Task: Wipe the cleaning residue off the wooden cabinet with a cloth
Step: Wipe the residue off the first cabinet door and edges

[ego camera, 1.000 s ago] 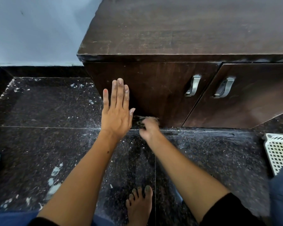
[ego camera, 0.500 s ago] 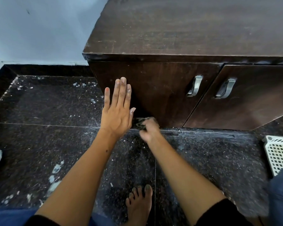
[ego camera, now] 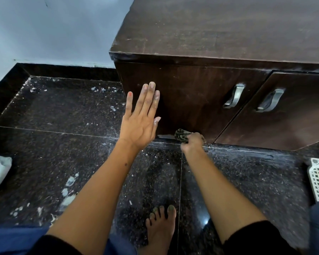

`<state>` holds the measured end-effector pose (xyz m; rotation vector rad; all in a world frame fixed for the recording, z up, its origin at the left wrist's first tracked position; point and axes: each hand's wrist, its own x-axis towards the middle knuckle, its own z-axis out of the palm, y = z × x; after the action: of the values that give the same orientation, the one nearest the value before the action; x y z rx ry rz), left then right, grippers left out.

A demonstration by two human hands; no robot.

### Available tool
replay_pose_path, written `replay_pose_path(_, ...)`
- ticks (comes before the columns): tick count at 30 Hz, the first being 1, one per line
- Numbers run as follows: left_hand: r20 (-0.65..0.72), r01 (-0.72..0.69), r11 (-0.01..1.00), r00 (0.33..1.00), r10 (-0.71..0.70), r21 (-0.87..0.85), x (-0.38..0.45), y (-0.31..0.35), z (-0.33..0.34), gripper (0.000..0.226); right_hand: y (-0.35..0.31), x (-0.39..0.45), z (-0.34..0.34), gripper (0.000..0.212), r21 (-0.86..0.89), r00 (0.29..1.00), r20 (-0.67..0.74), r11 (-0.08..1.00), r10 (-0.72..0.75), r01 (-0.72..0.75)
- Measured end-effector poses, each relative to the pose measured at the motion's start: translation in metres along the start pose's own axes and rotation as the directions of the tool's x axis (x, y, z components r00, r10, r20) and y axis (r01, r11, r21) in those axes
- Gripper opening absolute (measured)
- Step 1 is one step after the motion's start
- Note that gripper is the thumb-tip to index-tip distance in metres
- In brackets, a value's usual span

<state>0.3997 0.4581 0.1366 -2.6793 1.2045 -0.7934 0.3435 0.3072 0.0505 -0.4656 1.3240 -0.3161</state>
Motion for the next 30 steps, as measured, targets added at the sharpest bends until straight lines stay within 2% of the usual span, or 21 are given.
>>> replay_pose_path(2,-0.003,-0.001,1.0,1.0,0.001,-0.011,-0.001,0.0,0.001,0.061,0.012,-0.005,0.011,0.021,-0.05,0.997,0.08,0.999,0.0,0.004)
replay_pose_path(4,-0.009,0.002,1.0,1.0,-0.002,-0.02,-0.001,0.002,0.002,0.061,0.026,-0.016,0.022,0.022,-0.111,0.988,0.121,0.99,0.098,-0.085)
replay_pose_path(5,-0.011,0.004,1.0,1.0,-0.004,-0.022,-0.001,0.003,0.002,0.061,0.032,-0.022,0.03,0.022,-0.019,0.965,0.156,0.978,0.21,-0.21)
replay_pose_path(6,-0.013,0.006,1.0,1.0,-0.006,-0.019,-0.001,0.003,0.002,0.061,0.039,-0.029,0.035,0.024,-0.028,0.944,0.232,0.971,0.236,-0.236)
replay_pose_path(9,-0.019,0.001,1.0,1.0,-0.001,0.013,0.001,0.002,0.002,0.061,0.053,-0.032,0.051,0.029,0.007,0.903,0.324,0.953,0.283,-0.301)
replay_pose_path(11,-0.019,-0.006,1.0,1.0,0.006,-0.007,0.001,0.0,0.003,0.06,0.048,-0.028,0.045,0.03,0.046,0.909,0.323,0.955,0.263,-0.292)
replay_pose_path(13,-0.01,-0.009,0.999,1.0,0.009,-0.042,0.0,-0.001,0.002,0.06,0.032,-0.015,0.03,0.034,0.046,0.942,0.223,0.963,0.25,-0.267)
replay_pose_path(15,-0.007,-0.01,0.999,1.0,0.009,-0.05,-0.001,-0.003,0.002,0.06,0.019,0.002,0.013,0.032,0.159,0.941,0.219,0.942,0.259,-0.296)
replay_pose_path(17,-0.01,-0.007,0.999,1.0,0.007,-0.046,0.0,-0.005,0.003,0.06,0.009,0.013,-0.002,0.027,0.222,0.953,0.157,0.931,0.258,-0.289)
replay_pose_path(19,-0.011,-0.009,0.999,1.0,0.009,-0.052,0.0,-0.005,0.003,0.06,0.001,0.013,-0.007,0.025,0.208,0.973,0.068,0.951,0.22,-0.23)
replay_pose_path(23,0.008,-0.028,0.997,1.0,0.029,-0.068,-0.002,-0.004,0.0,0.059,-0.005,0.006,-0.004,0.019,0.18,0.991,-0.121,0.983,0.054,-0.032)
replay_pose_path(24,0.01,-0.03,0.997,0.999,0.031,-0.068,-0.002,-0.005,0.0,0.059,-0.004,0.004,-0.003,0.015,0.118,0.987,-0.161,0.992,-0.016,0.035)
replay_pose_path(25,0.01,-0.028,0.997,1.0,0.029,-0.065,-0.002,-0.007,0.0,0.059,-0.002,0.002,0.004,0.009,0.107,0.988,-0.146,0.991,-0.06,0.076)
replay_pose_path(26,0.008,-0.022,0.998,1.0,0.023,-0.064,-0.003,-0.008,0.0,0.059,0.004,-0.006,0.009,0.016,0.056,0.993,-0.117,0.998,-0.01,0.016)
replay_pose_path(27,0.003,-0.016,0.998,1.0,0.016,-0.067,-0.003,-0.009,0.001,0.059,0.012,-0.013,0.015,0.025,-0.042,0.997,-0.078,0.999,-0.028,0.025)
replay_pose_path(29,-0.006,-0.007,0.997,1.0,0.007,-0.076,-0.005,-0.009,0.003,0.059,0.023,-0.024,0.03,0.008,0.217,0.99,0.075,0.968,0.116,-0.13)
replay_pose_path(30,-0.009,-0.006,0.997,1.0,0.005,-0.076,-0.005,-0.009,0.004,0.059,0.024,-0.027,0.033,0.021,0.211,0.985,0.128,0.967,0.119,-0.144)
